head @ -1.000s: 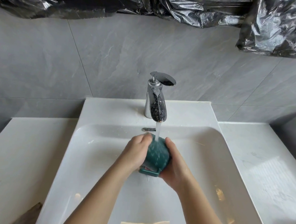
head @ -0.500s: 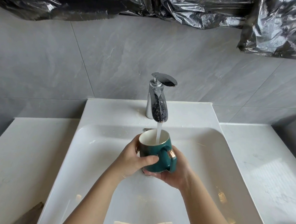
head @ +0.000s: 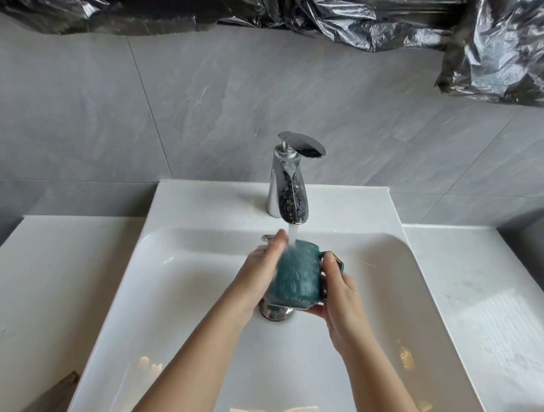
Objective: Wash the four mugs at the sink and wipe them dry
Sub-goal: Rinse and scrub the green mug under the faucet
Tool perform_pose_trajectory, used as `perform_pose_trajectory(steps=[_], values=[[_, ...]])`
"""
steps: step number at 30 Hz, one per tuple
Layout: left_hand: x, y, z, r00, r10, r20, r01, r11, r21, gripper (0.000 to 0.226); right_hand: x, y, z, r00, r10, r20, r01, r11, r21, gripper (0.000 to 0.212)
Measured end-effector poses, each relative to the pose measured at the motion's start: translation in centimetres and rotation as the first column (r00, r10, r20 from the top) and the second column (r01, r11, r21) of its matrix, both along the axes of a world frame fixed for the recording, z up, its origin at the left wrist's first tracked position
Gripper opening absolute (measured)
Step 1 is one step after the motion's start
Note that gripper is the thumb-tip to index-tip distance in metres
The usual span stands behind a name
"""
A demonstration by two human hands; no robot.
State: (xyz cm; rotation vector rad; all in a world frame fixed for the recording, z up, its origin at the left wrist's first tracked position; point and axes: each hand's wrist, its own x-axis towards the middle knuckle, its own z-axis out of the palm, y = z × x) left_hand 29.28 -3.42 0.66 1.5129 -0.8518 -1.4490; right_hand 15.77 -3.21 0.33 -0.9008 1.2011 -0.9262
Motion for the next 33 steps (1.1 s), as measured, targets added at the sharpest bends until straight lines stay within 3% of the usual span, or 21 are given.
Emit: perform_pose_trajectory(steps=[3,5,7,10,13,15,17,19,21,23,24,26,28,29,31,33], values=[[0.4,-0.1,-0.2,0.952,0.031,-0.306,0.025,0.984,0.177,0.07,0.0,-0.4,-0.6,0.998,-0.034,-0.057,0.033,0.999,-0.027,0.038],[0.4,-0.1,-0.4,0.954,0.031,-0.297,0.039,0.973,0.227,0.079,0.1,-0.5,-1.3,0.981,-0.069,-0.181,0.045,0.99,-0.136,0.036],[0.4,-0.1,-0.1,0.978,0.029,-0.209,0.014,0.979,0.202,0.074,0.0,-0.6,-1.6,0.972,-0.089,-0.219,0.049,0.982,-0.183,0.032],[0.8,0.1,-0.3,0.995,0.1,0.021,-0.097,0.991,-0.087,0.064,-0.7,-0.4,-0.7,0.995,0.004,-0.1,-0.009,0.999,-0.051,0.029],[1.3,1.2,-0.8,0.965,0.149,0.218,-0.031,0.884,-0.466,0.047,-1.3,-0.3,0.3,0.991,0.127,0.05,-0.129,0.991,0.035,0.047],[1.9,1.4,-1.2,0.957,0.171,0.235,-0.014,0.835,-0.55,0.04,-1.1,-0.2,0.7,0.972,0.207,0.114,-0.213,0.976,0.049,0.054],[2.1,1.0,-0.9,0.974,0.156,0.166,-0.045,0.846,-0.531,0.038,-0.7,0.1,0.7,0.96,0.247,0.13,-0.249,0.969,-0.001,0.052],[1.9,1.0,0.0,0.964,0.168,0.206,-0.044,0.864,-0.502,0.041,-0.6,0.4,0.4,0.968,0.239,0.081,-0.235,0.97,-0.059,0.052],[2.1,2.0,0.8,0.86,0.268,0.435,0.077,0.774,-0.629,0.04,-0.9,0.6,0.0,0.98,0.198,-0.027,-0.2,0.975,-0.099,0.053],[3.4,2.9,0.8,0.679,0.303,0.669,0.415,0.593,-0.69,0.031,-1.4,0.2,-0.1,0.979,0.169,-0.116,-0.183,0.975,-0.127,0.052],[4.0,3.1,0.9,0.569,0.253,0.782,0.595,0.529,-0.604,0.026,-1.7,0.0,-0.2,0.976,0.162,-0.145,-0.182,0.974,-0.133,0.049],[4.6,2.9,1.3,0.232,0.045,0.972,0.821,0.526,-0.22,0.02,-2.0,-0.2,0.0,0.956,0.196,-0.216,-0.227,0.965,-0.13,0.048],[3.8,1.9,1.6,-0.117,-0.124,0.985,0.821,0.546,0.166,0.017,-1.6,-0.1,0.1,0.924,0.258,-0.281,-0.302,0.945,-0.126,0.054],[3.1,1.4,1.8,-0.205,-0.19,0.96,0.777,0.565,0.278,0.021,-1.4,0.0,0.1,0.919,0.271,-0.285,-0.319,0.938,-0.136,0.051],[1.9,0.8,2.2,-0.249,-0.342,0.906,0.703,0.579,0.412,0.035,-1.1,0.2,0.1,0.911,0.274,-0.308,-0.334,0.929,-0.16,0.053],[1.4,0.6,2.3,-0.165,-0.439,0.883,0.694,0.585,0.42,0.025,-1.3,0.0,0.0,0.909,0.249,-0.333,-0.322,0.929,-0.184,0.061]])
